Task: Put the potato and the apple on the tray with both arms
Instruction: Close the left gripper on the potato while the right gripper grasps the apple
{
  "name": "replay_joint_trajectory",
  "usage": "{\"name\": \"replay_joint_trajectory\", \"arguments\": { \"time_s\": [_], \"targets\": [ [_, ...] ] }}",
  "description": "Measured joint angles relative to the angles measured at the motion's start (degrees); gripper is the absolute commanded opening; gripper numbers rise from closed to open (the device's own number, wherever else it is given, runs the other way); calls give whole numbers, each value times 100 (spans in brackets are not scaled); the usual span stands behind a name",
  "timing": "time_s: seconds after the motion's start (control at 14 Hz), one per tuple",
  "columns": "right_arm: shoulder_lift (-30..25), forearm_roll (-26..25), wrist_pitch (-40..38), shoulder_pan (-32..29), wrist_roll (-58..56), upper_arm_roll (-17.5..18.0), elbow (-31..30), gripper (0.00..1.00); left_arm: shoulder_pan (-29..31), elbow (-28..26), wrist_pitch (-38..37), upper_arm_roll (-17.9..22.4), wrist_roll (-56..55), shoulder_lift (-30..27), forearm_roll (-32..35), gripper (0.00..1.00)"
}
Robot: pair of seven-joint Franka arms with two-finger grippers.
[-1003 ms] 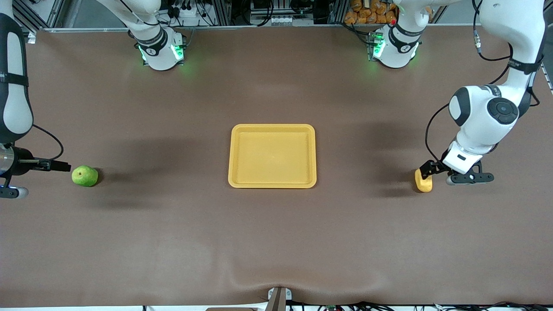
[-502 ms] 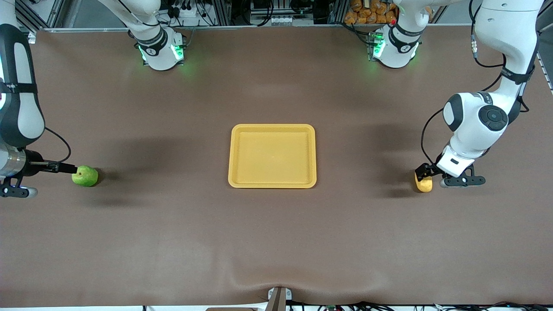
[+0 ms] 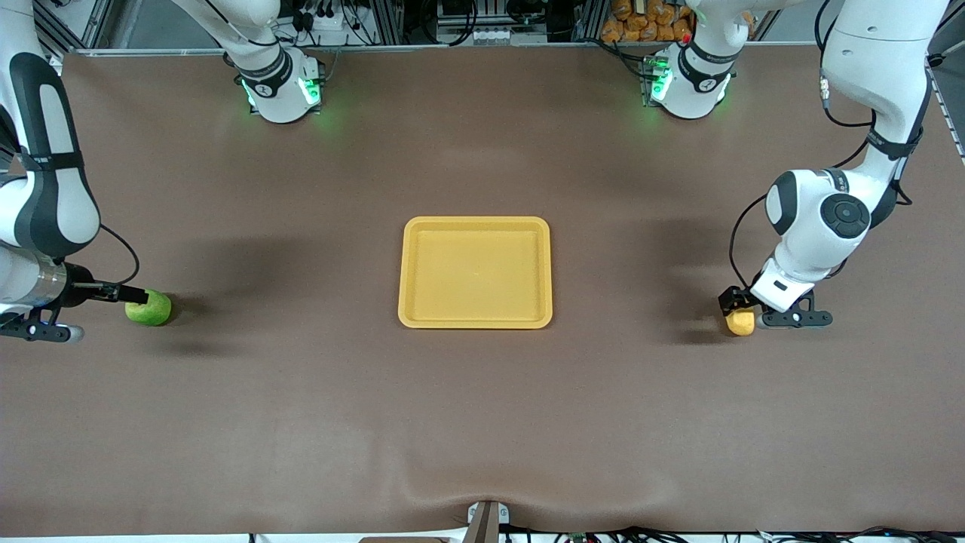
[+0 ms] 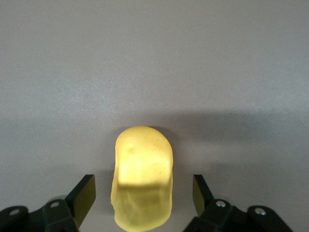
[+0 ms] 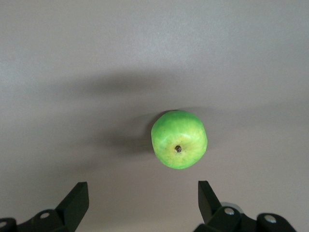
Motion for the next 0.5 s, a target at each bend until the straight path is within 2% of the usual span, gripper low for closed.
{"name": "replay_joint_trajectory", "arguments": {
  "time_s": [0.07,0.43,0.5],
  "targets": [
    [18,-16,37,-6,-2,-4,-18,100,0,1,1,0,0,16,13,82],
    [239,-83,632,-280,-191,-12,-236,100,1,30,6,0,1,91,16,63],
    [289,-84,724,-317,-216,-13,-275,100,1,36,9,0,1,100,16,57]
  ]
}}
